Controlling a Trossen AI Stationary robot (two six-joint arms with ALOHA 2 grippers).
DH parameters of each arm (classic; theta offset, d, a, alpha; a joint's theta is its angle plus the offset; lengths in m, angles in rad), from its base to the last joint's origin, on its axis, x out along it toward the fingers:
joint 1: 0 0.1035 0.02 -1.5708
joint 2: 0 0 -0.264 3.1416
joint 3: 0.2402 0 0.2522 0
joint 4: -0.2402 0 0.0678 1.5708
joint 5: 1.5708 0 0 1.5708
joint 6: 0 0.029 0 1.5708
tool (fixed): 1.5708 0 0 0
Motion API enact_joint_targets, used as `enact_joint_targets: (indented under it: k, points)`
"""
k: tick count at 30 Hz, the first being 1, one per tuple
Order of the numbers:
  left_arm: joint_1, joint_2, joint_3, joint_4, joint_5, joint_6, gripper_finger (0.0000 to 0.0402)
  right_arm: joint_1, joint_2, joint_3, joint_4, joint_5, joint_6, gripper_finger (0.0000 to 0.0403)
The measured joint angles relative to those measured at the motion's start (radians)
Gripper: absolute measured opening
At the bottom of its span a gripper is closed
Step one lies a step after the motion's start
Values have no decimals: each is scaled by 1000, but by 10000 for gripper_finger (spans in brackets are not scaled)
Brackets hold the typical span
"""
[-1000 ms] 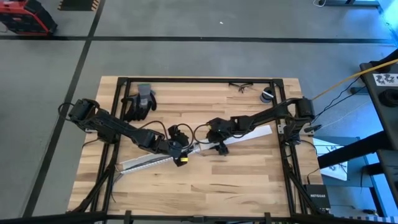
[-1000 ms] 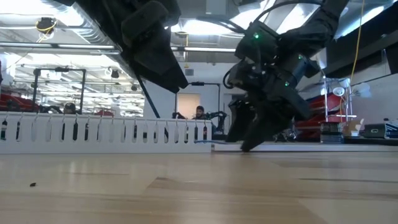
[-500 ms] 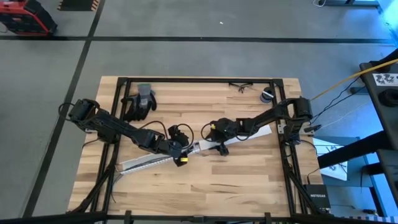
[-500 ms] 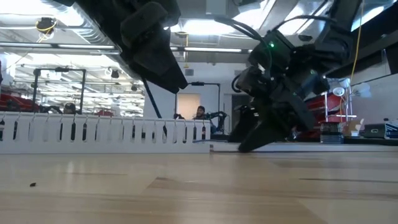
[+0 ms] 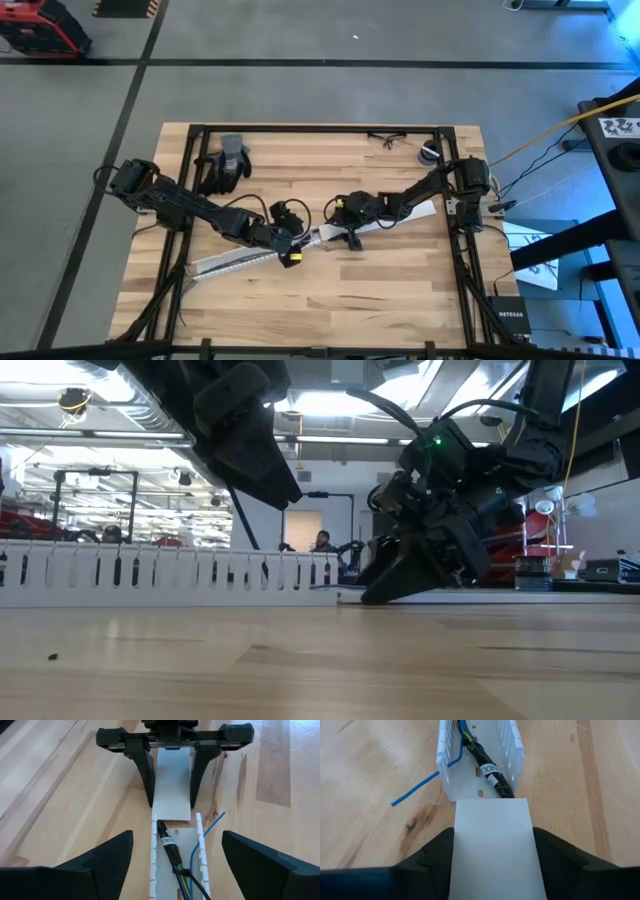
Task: Ziptie cables
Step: Close the white cable duct
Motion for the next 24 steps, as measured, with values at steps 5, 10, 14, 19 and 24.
enact_joint_targets:
  k: [5, 10, 14, 19, 24]
  points:
    - [0, 0, 0, 0, 2, -3, 301, 0, -2, 0, 1, 2, -9, 219]
    - [-1, -9, 0, 0, 3, -22, 301, 0, -62, -2, -53, 32, 5, 219]
    - [-9, -38, -1, 4, 1, -21, 301, 0, -151, -5, -171, 64, -9, 219]
    - [0, -29, -1, 50, 3, -22, 301, -1, -243, -3, -271, 143, -50, 219]
    - [-1, 6, 0, 35, 53, -32, 301, 0, -253, -3, -302, 156, -45, 219]
